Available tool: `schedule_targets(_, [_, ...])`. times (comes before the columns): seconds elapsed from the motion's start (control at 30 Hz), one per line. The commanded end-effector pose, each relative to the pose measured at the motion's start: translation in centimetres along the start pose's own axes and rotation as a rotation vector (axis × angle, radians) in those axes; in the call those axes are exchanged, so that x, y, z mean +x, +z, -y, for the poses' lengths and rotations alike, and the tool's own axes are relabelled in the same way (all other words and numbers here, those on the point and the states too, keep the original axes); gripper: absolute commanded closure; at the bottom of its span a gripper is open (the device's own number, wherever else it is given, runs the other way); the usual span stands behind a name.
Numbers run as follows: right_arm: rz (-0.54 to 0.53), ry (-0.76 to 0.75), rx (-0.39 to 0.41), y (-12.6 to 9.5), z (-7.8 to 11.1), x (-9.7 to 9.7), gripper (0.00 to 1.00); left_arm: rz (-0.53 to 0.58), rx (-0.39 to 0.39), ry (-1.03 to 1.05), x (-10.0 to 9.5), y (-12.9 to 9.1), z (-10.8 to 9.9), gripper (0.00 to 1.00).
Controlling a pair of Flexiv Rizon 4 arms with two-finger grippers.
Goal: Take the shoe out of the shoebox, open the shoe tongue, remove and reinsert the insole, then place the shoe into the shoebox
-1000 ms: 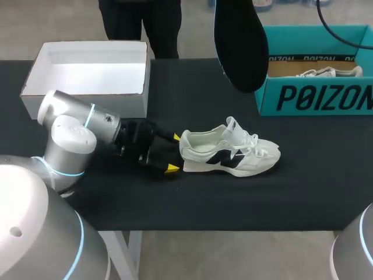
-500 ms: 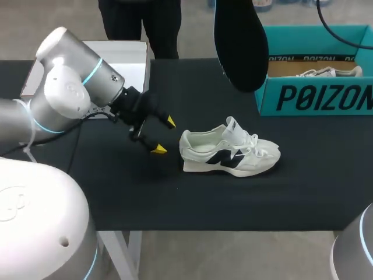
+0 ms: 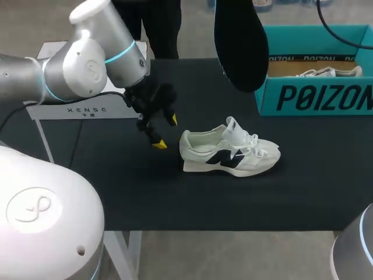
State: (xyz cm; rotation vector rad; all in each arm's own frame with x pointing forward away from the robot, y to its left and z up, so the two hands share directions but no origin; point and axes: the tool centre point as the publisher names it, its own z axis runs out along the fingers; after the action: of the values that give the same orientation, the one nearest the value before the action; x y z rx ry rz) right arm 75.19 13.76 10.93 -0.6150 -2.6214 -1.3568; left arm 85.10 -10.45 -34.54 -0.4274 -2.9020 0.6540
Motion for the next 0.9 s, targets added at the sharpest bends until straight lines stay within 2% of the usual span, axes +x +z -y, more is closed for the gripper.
schedule_targets(0.03, [-0.001,0.0,0.004,0.1,-0.2,-0.1,1.0,-0.021,-0.111,0.004,-0.9,-0.3,0.9,0.0])
schedule_targets(0.3, [-0.001,0.0,0.004,0.1,-0.2,-0.1,1.0,0.008,-0.179,0.007,-1.4,-1.6,1.4,0.0])
schedule_targets(0.7, [-0.001,0.0,0.004,0.1,-0.2,-0.1,1.0,0.012,-0.179,0.009,-1.5,-1.6,1.5,0.0])
schedule_targets(0.9, [0.031,0.009,0.014,-1.7,-0.3,1.3,1.0,0.012,-0.179,0.009,-1.5,-1.6,1.5,0.0])
